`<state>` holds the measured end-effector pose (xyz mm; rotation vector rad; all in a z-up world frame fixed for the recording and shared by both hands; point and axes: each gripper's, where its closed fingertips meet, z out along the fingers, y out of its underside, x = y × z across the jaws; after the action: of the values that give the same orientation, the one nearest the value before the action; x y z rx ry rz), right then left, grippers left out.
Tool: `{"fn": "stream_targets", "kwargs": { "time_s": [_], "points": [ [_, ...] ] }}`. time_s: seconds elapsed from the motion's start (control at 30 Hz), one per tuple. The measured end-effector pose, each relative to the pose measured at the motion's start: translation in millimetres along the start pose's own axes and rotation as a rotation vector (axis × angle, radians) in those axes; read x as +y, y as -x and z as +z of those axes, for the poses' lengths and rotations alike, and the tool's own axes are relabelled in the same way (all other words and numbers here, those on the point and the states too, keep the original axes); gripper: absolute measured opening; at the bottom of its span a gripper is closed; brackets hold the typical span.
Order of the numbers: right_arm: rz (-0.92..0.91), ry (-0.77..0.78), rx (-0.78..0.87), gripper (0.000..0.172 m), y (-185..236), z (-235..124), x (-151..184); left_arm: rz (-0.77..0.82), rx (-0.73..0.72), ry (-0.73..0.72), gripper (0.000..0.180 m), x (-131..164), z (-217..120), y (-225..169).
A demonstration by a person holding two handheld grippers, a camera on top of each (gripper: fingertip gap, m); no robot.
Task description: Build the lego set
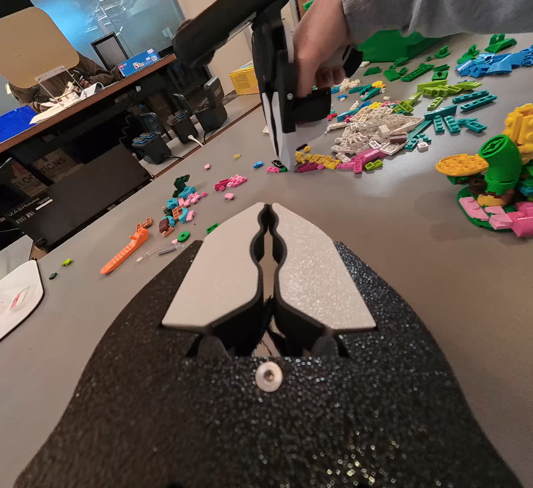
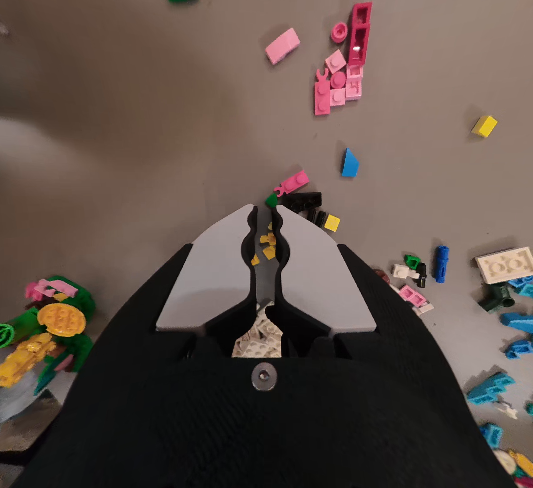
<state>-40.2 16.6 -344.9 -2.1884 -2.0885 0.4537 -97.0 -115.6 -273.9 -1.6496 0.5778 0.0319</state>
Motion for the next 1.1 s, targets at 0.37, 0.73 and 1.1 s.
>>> {"fn": "stream_targets", "kwargs": {
  "time_s": [0.37, 0.73, 1.1],
  "points": [
    [-0.043, 0.037, 0.14, 0.013, -12, 0, 1, -0.004, 0.014, 0.001, 0.0, 0, 0, -1],
    [-0.351, -0.087, 0.114, 0.0, 10, 2, -7, 0.005, 0.022, 0.008, 0.0, 1, 1, -3],
    [-0.168, -0.093, 0.072, 0.013, -1, 0, -6, 0.003, 0.029, 0.01, 0.0, 1, 1, -4]
  ]
}}
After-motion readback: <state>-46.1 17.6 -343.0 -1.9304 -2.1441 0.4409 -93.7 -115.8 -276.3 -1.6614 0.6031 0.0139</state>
